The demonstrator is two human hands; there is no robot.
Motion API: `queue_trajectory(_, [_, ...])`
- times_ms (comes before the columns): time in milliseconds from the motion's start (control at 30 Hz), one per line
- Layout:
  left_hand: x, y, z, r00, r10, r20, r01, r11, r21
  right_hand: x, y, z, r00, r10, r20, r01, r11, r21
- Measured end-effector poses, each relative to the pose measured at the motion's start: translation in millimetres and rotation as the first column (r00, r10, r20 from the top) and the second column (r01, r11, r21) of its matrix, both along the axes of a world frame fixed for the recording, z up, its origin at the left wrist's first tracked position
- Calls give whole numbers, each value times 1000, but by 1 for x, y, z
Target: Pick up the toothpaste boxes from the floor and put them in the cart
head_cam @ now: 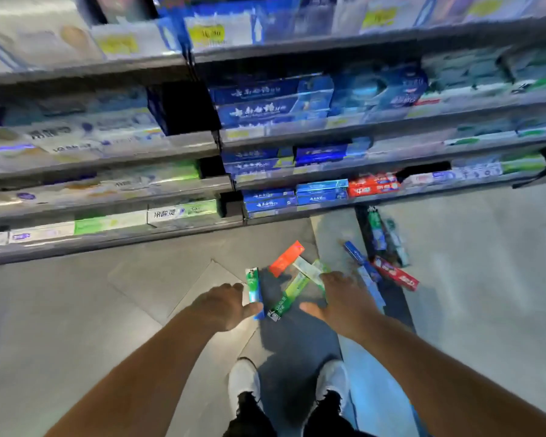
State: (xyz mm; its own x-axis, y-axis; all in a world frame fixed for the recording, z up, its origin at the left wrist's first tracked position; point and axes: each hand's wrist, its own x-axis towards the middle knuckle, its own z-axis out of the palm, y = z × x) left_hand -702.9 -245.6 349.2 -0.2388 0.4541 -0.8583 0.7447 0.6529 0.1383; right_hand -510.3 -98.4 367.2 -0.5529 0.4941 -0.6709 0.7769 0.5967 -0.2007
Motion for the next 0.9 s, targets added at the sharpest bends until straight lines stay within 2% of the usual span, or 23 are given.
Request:
queue_trajectory(167, [6, -7, -130, 998, -48, -31, 47, 998, -49, 10, -11, -137, 997, -76, -2, 76, 996, -37])
queue_trajectory(267, [7, -3, -195, 999, -42, 9, 43, 997, -67, 11, -18, -220, 986, -168, 5, 168, 983, -71])
queue_trajectory(433, [11, 8, -288, 988, -58, 142, 54, 998, 35, 4, -31, -329, 935, -349, 58, 354, 927, -126])
queue_trajectory(500, [3, 9, -332, 981, -11, 192, -4, 997, 78, -3, -33, -368, 912, -403, 80, 410, 901, -142])
queue_trajectory(567, [-6, 6, -372, 968, 37, 249, -61, 994, 89, -11, -34, -402, 828, -554, 91, 560, 803, -205])
queue_trajectory(633, [-17, 7, -399, 952, 26, 306, -40, 998, 40, -21, -36, -430, 737, -671, 83, 666, 699, -260])
queue_trajectory(733, [-30, 6, -410, 958, -1, 287, -6, 1000, 22, -38, -41, -455, 589, -802, 96, 791, 548, -271])
queue_trajectory(800, [-37, 5, -417, 959, 77, 273, -81, 997, 5, -44, -41, -466, 541, -834, 107, 831, 512, -218])
queue_trajectory(900, [-34, 5, -420, 940, 218, 261, -207, 976, -68, -42, -38, -466, 537, -834, 124, 835, 505, -217])
